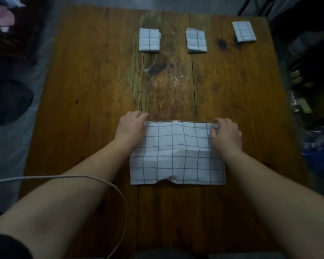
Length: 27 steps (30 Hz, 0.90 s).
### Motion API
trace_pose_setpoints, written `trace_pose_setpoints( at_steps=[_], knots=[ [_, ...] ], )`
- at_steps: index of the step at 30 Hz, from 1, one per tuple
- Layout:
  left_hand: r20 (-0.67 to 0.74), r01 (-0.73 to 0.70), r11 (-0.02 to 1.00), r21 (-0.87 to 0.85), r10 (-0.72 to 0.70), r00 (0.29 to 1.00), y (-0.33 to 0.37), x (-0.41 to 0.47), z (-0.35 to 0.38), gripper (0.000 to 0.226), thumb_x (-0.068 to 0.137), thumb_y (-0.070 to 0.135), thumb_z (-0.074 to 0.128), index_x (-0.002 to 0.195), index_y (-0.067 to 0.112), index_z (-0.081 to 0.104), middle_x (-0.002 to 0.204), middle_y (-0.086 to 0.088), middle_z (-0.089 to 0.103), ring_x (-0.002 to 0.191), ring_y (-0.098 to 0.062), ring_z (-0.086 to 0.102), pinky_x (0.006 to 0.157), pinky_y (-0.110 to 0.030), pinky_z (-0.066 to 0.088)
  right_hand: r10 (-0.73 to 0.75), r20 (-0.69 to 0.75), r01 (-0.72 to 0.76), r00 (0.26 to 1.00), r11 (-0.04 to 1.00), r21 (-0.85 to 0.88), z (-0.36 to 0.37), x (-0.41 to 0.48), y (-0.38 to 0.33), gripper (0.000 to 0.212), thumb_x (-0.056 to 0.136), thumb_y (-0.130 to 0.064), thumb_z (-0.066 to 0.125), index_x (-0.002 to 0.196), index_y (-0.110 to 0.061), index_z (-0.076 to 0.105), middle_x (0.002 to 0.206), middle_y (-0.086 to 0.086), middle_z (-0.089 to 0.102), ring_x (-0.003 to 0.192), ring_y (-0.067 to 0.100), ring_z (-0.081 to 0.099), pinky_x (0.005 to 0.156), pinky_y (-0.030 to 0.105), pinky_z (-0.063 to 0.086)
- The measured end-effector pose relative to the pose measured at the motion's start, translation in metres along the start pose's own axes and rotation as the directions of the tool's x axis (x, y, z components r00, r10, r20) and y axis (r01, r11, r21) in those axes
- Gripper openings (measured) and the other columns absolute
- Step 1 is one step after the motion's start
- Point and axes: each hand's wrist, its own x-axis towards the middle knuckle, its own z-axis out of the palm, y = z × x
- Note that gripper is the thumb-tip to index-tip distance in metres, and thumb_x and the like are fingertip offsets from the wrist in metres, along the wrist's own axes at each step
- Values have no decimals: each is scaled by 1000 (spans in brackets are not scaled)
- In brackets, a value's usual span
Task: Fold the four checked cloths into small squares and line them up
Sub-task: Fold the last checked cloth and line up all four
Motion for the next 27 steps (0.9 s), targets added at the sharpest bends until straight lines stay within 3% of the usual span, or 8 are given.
trace_pose_setpoints(
  at_steps=[5,13,16,19,23,27],
  knots=[
    [-10,13,998,-61,-14,1000,6,-46,5,57,96,24,55,150,24,37,160,-3,31,151,-24,17,124,-46,16,-27,19,24,999,986,163,7,-52,3,51,101,-30,48,150,-21,37,160,1,31,150,21,20,123,44,19],
    [18,-26,984,-178,30,999,15,-149,25,51,96,19,54,146,15,44,155,-6,40,149,-22,25,124,-43,20,-251,137,221,958,954,204,33,-171,33,47,98,-18,53,144,-20,48,153,1,42,146,16,29,123,37,20],
    [9,10,982,-191,-8,1000,21,-183,35,52,95,16,56,145,14,46,152,-4,44,146,-18,31,123,-41,24,-347,188,325,919,936,138,42,-198,43,53,97,-21,53,149,-18,43,157,3,38,147,19,28,124,37,19],
    [38,-37,990,-136,43,998,28,-216,52,56,94,16,56,149,13,43,155,-5,42,147,-19,30,124,-40,20,-408,208,420,889,908,-14,49,-215,47,61,100,-31,45,157,-18,27,165,2,23,152,19,15,125,37,5],
    [98,-2,998,-60,7,995,39,-232,69,63,100,27,46,157,12,25,164,-8,25,153,-22,16,126,-40,8,-323,245,360,914,925,-123,49,-216,43,67,104,-42,28,161,-19,2,169,2,4,155,19,0,126,45,0],
    [148,32,999,-4,-31,989,39,-231,69,65,102,34,39,159,15,16,167,-5,15,154,-20,8,126,-42,6,-287,282,343,915,923,-175,48,-209,47,65,104,-45,21,161,-20,0,169,0,-2,155,16,-5,125,47,-2]
  ],
)
